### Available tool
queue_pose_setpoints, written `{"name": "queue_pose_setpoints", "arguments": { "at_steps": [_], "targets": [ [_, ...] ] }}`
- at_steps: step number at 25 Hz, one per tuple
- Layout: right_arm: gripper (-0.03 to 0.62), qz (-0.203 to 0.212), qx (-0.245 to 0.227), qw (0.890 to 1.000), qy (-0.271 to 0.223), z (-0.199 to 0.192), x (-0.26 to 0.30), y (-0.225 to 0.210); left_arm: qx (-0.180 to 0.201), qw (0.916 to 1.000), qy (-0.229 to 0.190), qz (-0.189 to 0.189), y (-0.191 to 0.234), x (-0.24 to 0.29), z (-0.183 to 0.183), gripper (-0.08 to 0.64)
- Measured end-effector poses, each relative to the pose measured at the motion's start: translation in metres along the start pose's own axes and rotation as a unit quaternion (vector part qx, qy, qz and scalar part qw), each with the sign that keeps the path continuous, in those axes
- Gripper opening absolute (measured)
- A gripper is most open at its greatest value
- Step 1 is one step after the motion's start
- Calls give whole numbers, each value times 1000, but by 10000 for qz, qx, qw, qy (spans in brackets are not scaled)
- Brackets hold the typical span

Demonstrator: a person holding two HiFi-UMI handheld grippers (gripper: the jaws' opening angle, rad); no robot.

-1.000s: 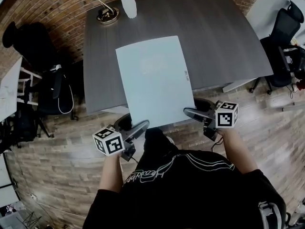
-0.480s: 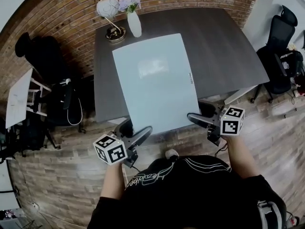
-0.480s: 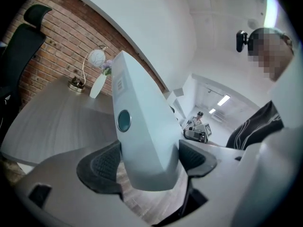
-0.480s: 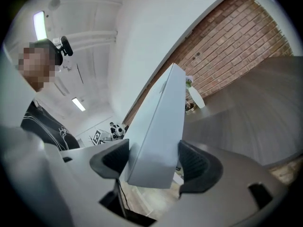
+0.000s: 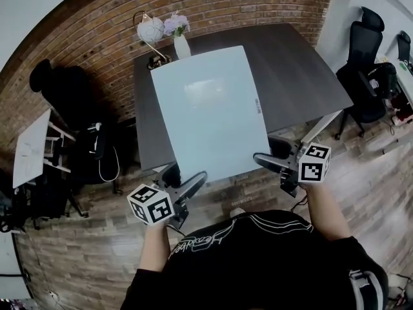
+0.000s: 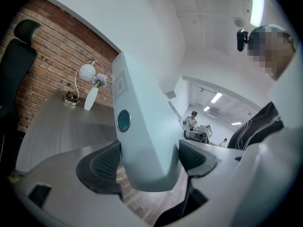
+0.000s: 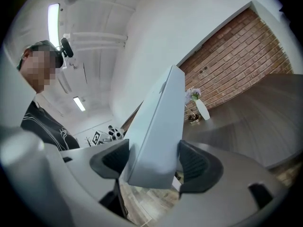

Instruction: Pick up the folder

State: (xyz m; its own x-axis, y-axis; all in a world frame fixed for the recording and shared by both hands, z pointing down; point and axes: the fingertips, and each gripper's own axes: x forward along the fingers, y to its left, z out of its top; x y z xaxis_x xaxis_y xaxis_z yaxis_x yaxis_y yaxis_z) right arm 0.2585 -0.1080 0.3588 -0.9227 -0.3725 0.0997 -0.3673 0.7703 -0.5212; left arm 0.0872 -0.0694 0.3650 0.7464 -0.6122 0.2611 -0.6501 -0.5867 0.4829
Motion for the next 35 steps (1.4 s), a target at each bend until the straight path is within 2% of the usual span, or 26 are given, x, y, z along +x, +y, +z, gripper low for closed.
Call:
{"name": "queue_pose_setpoints", "arguments": {
  "at_steps": [10, 22, 35],
  "targets": [
    [290, -29, -89, 9998, -183, 3, -5, 39, 236, 9997, -91, -7, -24, -30, 10, 367],
    [290, -60, -208, 9996, -208, 1, -6, 59, 323, 9994, -90, 1, -32, -47, 10, 367],
    [290, -219, -203, 9994, -164, -20, -10, 80, 208, 9998, 47, -11, -39, -65, -11, 368]
  ]
}}
